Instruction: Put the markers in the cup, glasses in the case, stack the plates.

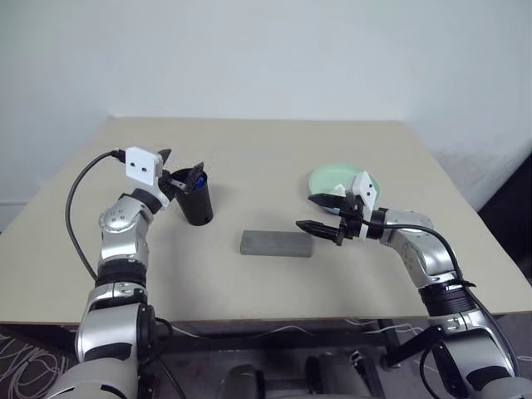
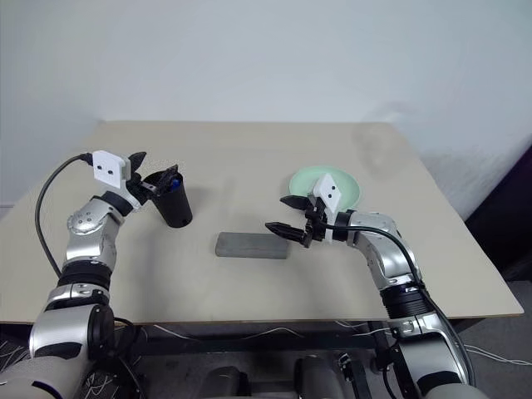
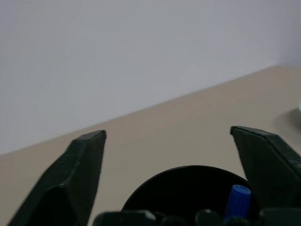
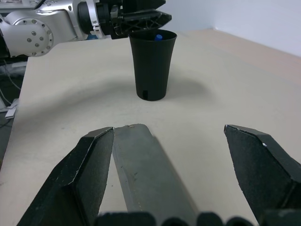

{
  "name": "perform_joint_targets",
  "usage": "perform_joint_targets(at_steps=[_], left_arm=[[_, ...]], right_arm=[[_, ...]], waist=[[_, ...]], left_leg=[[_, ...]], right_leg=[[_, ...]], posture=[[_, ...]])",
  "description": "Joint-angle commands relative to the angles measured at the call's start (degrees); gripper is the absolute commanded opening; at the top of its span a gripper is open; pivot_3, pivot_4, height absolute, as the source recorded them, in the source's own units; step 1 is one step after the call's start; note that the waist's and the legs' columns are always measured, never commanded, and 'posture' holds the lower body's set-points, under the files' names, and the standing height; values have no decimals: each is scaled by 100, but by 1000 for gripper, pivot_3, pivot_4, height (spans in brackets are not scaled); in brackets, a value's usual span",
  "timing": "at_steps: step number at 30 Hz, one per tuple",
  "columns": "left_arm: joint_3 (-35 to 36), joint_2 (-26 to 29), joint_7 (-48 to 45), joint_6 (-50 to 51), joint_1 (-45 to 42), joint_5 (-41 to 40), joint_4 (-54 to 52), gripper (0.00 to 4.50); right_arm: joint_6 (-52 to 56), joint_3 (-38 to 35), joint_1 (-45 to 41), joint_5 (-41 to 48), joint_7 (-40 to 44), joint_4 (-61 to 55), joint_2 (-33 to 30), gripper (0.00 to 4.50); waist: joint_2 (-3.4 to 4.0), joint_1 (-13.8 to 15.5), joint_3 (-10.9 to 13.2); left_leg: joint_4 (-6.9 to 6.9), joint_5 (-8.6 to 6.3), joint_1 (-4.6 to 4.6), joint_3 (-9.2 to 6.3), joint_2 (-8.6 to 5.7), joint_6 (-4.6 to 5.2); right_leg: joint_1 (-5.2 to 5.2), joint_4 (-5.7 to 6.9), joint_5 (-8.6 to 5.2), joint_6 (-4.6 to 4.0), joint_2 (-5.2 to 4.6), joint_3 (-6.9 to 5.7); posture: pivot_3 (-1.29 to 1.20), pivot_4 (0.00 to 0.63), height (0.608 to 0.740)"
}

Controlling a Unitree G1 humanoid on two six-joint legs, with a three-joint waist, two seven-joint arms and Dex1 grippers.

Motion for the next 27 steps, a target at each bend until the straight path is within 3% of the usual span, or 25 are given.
perform_joint_targets(at_steps=[1, 6, 17, 21, 27], left_arm=[[105, -20, -6, 89, -59, -250, -443, 4474], [224, -34, -140, 646, 101, -647, -1189, 4474], [-288, 364, -1038, 3155, 2066, -1723, -4968, 4474], [-423, 411, -935, 3193, 2437, -1483, -5181, 4474], [-573, 89, -594, 2552, 2501, -918, -4389, 4474]], right_arm=[[-97, -95, -91, 84, 31, -224, -19, 4065], [-75, -149, -158, 102, 30, -132, -27, 4065], [-97, -230, -282, 73, 219, 151, -202, 4065], [-299, -218, -264, -56, 322, 367, -347, 4065], [-831, -230, -22, -266, 375, 697, -600, 4065]], waist=[[0, 0, 0], [0, -1, 0], [3, -36, 2], [4, -18, 3], [9, 2, 2]], left_leg=[[0, 0, 0, 0, 0, 0], [0, 0, -1, 0, 0, 0], [-7, -2, 5, 1, 1, -3], [-7, -2, 5, 0, 1, -4], [-6, -2, 5, -1, 1, -4]], right_leg=[[0, 0, 0, 0, 0, 0], [0, -1, 0, 0, 0, 1], [-3, -1, -2, -2, 2, 4], [-1, -3, -3, -4, 1, 3], [0, -8, -3, -4, 0, 1]], posture=[[0, 0, 740], [0, 0, 740], [0, 0, 740], [0, 0, 740], [0, 0, 740]])
